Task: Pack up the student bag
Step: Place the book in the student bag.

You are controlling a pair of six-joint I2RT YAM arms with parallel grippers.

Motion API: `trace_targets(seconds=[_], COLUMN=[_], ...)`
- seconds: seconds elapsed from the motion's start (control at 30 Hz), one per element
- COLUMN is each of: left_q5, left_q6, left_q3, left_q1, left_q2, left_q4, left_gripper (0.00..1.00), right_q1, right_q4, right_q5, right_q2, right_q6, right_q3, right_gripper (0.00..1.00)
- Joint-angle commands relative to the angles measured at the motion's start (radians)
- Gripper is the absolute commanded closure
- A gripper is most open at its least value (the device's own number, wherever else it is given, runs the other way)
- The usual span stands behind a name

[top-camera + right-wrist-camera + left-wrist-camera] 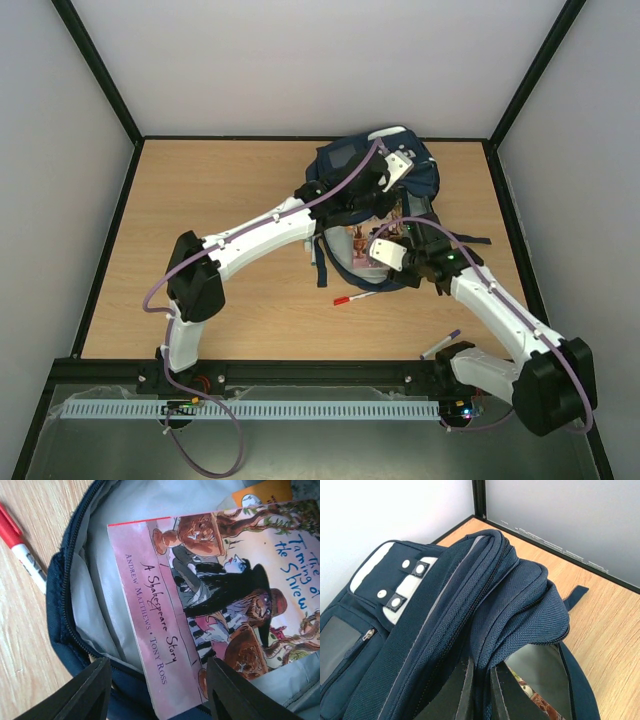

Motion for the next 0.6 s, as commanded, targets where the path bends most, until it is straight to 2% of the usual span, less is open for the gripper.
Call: trace_targets(seconds=[0.0,0.23,0.57], left_q5=[0.041,0.047,0.058], left_q6=[-0.022,-0.029,-0.034], left_q3=[0.054,0.055,0.055], left_q1=[-0.003,-0.003,-0.003], left_q2=[-0.092,-0.092,-0.094], left_q4=[0.076,0.067,0.057], left_gripper=[0.96,0.96,0.95], right_q1=[0.034,0.037,0.037], right_q4=[0.064,0.136,0.321], right_q5=[0.099,0.144,0.253], right_q2=[0.051,0.152,0.335], right_q6=[-0.027,-0.021,0.058], right_q3=[-0.020,-0.018,0.073], right_gripper=[0.47,0.47,0.61])
